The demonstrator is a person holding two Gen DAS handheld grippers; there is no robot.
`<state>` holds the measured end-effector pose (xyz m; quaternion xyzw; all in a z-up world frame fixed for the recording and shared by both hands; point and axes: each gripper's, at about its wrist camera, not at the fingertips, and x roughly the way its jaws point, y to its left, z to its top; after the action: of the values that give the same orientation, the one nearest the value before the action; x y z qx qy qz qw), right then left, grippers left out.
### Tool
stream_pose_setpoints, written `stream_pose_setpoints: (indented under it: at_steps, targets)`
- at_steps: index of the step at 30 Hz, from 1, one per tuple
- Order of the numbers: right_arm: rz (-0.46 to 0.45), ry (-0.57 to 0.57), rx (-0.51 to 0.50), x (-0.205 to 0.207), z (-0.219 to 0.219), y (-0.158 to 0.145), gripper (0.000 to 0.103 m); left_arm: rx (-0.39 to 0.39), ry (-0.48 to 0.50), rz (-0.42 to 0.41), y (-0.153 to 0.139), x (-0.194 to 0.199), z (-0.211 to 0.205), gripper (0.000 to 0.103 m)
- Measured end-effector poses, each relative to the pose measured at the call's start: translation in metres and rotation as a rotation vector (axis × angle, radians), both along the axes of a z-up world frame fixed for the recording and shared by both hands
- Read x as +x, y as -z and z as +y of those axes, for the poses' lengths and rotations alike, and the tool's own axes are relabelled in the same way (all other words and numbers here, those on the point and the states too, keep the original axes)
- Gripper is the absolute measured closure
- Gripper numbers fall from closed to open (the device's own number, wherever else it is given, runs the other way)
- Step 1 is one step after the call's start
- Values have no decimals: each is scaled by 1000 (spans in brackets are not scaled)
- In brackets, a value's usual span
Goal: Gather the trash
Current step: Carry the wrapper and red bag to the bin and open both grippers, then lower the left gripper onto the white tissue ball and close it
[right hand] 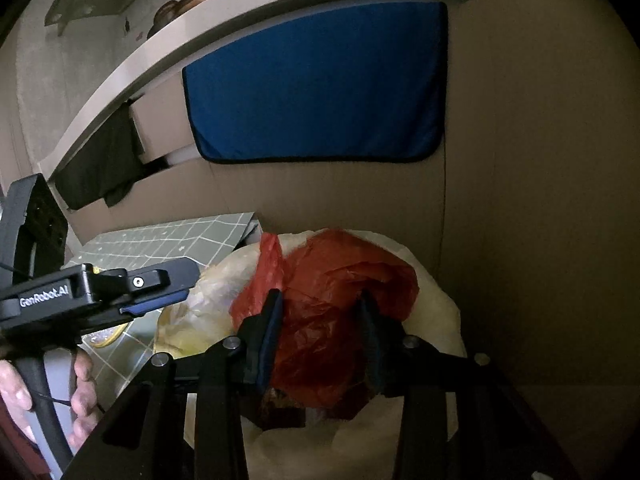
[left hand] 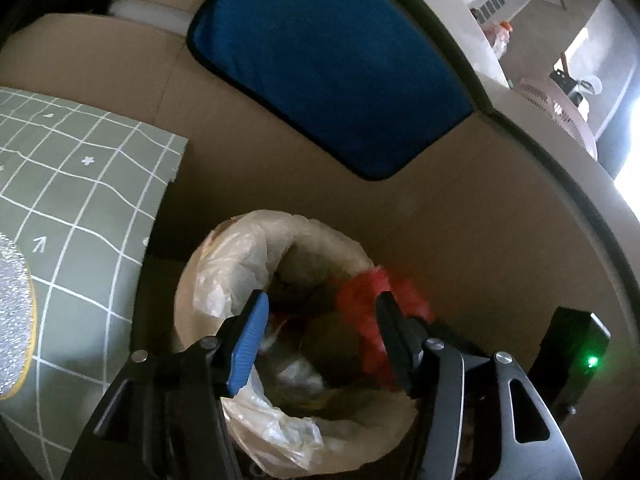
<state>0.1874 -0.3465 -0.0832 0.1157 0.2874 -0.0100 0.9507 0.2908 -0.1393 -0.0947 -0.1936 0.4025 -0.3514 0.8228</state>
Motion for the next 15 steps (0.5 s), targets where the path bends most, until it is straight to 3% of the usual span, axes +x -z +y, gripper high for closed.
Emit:
stream_pose_setpoints:
  at_steps: [4, 10, 15]
  targets:
    - [-1, 2, 7, 0, 0, 0, 54, 2, -33, -36, -11, -6, 12, 46]
    - [-6, 11, 11, -5, 3, -5, 52, 58, -146, -152, -27, -34, 47, 46]
    - [-17, -58, 28, -12, 20, -12, 46, 121, -223, -225, -44, -62, 81, 46]
